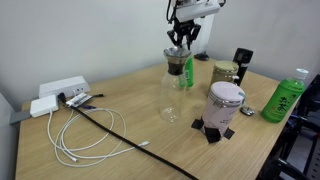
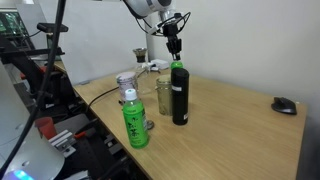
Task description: Pick up the green bottle on the left and move it to the right.
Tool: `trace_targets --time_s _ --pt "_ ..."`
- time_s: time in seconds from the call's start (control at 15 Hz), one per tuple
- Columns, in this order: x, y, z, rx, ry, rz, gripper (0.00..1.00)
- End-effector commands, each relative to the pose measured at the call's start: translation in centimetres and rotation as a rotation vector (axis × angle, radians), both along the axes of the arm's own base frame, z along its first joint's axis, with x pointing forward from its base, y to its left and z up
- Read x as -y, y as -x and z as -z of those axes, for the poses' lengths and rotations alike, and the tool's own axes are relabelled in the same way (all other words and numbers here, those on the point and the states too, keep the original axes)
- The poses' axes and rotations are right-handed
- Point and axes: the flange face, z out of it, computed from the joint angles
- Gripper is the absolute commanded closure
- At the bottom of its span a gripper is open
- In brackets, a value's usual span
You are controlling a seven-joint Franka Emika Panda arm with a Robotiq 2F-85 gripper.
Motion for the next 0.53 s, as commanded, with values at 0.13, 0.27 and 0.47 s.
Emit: trace_targets --time_s 0.13,0.27,0.47 --pt "0.31 0.10 -0.10 -0.007 -0.001 -0.003 0.33" --pt "0.34 0.11 -0.15 -0.007 -0.003 0.000 0.12" --pt "0.34 0.16 -0.36 -0.005 -0.001 0.002 0.00"
